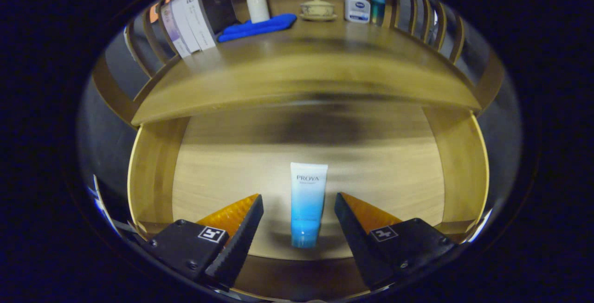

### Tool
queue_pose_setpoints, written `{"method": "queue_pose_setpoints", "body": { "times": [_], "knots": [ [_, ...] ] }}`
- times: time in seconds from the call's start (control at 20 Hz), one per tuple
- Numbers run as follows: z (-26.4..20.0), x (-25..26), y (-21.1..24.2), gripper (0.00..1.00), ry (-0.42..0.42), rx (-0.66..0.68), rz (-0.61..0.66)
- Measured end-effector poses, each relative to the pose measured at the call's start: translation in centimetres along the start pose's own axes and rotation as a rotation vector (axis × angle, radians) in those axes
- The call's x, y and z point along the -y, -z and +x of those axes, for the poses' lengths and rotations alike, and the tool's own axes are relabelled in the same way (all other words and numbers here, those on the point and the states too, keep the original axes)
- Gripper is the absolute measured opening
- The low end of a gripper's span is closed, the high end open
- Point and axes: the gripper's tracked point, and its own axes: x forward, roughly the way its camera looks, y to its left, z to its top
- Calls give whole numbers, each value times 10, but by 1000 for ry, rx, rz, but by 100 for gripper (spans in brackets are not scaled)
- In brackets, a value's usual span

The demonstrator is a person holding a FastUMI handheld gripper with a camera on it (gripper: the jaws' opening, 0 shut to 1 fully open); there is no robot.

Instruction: Pull open the drawer, take out the items inside it, and place them on the countertop above the cabinet.

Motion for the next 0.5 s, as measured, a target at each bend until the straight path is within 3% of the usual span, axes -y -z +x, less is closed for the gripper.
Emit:
{"method": "queue_pose_setpoints", "body": {
  "times": [0.3, 0.5],
  "knots": [
    [19, 3, 12, 91, 23, -102, 22],
    [26, 7, 19, 70, 50, -157, 21]
  ]
}}
